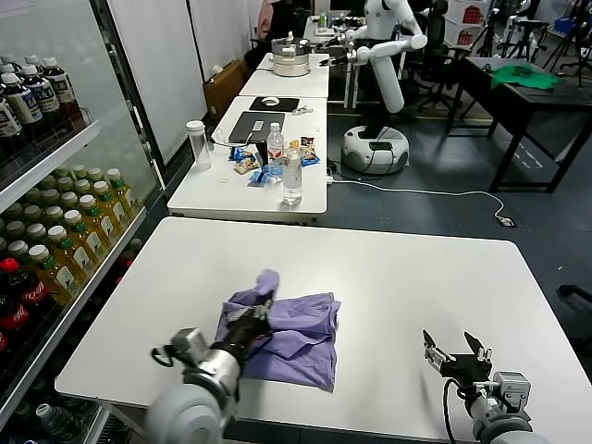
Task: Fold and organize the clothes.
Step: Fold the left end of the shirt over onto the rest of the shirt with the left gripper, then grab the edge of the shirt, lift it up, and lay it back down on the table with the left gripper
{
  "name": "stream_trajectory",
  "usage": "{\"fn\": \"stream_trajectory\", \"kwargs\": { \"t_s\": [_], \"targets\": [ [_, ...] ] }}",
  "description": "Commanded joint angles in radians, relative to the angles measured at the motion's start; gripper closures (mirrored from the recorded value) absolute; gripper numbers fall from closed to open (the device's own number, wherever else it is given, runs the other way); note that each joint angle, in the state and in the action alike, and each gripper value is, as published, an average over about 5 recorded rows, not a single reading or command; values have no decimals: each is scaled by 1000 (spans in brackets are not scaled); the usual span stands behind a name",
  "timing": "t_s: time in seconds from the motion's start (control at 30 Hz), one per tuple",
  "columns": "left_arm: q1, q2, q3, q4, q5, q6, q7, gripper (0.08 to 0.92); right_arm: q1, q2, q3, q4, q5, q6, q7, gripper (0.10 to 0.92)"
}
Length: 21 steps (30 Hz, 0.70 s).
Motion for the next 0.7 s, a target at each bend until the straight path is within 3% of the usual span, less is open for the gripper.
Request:
{"fn": "stream_trajectory", "kwargs": {
  "t_s": [0.03,0.27,0.53,0.7],
  "targets": [
    [-89,-99,169,162,49,-3,-1,895,16,1,-4,-17,-3,0,0,203],
    [-100,-90,197,191,77,-3,27,845,34,1,-9,-38,-2,-1,-1,203],
    [-66,-53,193,80,67,-11,76,617,47,0,-13,-52,1,-2,-2,203],
    [-20,-1,111,30,106,-23,69,470,52,-4,-12,-55,8,-2,-2,203]
  ]
}}
